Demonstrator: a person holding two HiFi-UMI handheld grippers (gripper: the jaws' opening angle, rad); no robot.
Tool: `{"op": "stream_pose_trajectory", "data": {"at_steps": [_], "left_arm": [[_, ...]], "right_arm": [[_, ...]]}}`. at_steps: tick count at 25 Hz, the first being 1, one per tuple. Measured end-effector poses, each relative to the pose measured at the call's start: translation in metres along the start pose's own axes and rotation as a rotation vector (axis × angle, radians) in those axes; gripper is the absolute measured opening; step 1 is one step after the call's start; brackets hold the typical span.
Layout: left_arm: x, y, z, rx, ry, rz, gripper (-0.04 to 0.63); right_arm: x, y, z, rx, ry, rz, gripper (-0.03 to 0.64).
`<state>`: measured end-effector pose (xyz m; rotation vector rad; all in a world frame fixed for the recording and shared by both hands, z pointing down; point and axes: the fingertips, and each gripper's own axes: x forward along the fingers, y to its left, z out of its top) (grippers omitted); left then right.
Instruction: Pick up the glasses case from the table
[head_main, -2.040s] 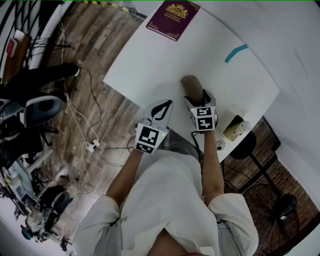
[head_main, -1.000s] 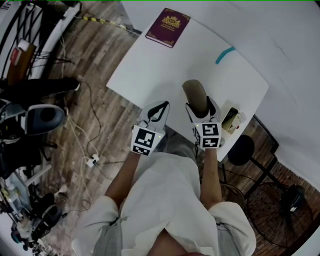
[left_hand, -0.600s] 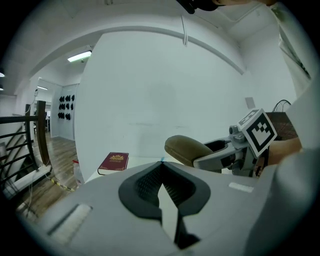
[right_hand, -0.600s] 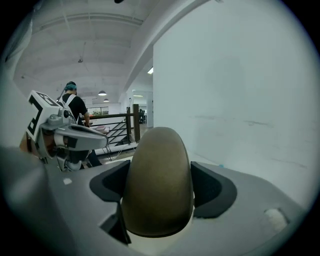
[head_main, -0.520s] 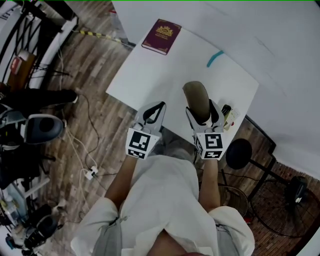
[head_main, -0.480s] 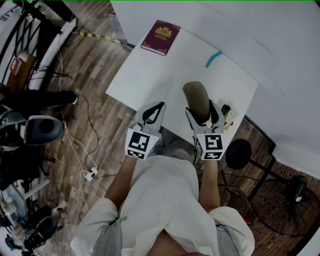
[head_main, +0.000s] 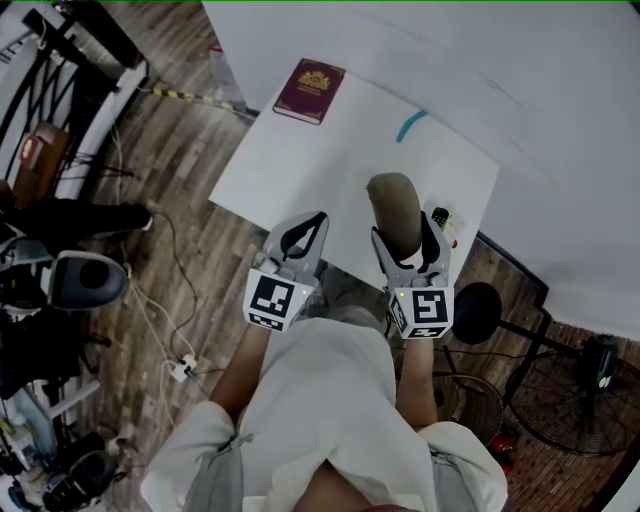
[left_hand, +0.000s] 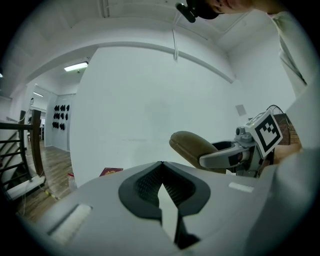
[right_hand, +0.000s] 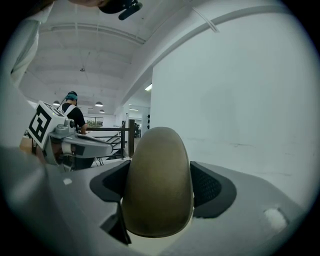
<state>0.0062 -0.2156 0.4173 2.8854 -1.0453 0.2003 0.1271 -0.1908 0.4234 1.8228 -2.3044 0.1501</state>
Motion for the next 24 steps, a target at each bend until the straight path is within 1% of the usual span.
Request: {"op": "stream_pose_trajectory", "data": {"at_steps": [3, 8, 12, 15, 19, 24], "left_arm": [[-0.002, -0.007, 0.008, 0.020, -0.023, -0.016, 0.018], [-0.005, -0.015, 0.014, 0.026, -0.030, -0.031, 0.017], [-0.006, -0.021, 0.009, 0.025, -0.019, -0.043, 0.017], [-0.005, -0.025, 0.016, 0.041, -0.042, -0.062, 0.017], [-0.003, -0.026, 0.014, 0.024, -0.019, -0.062, 0.018], [0.002, -0.024, 0.012, 0.023, -0.017, -0.067, 0.017]], "right_arm": [[-0.008, 0.003, 0.001, -0.001, -0.009, -0.001, 0.374], [-0.015, 0.005, 0.005, -0.005, -0.020, -0.003, 0.374], [-0.020, 0.007, 0.006, -0.011, -0.028, -0.009, 0.374], [-0.023, 0.007, 0.008, -0.013, -0.030, -0.012, 0.374], [-0.025, 0.007, 0.011, -0.016, -0.027, -0.017, 0.374], [-0.021, 0.004, 0.009, -0.015, -0.025, -0.019, 0.374]]}}
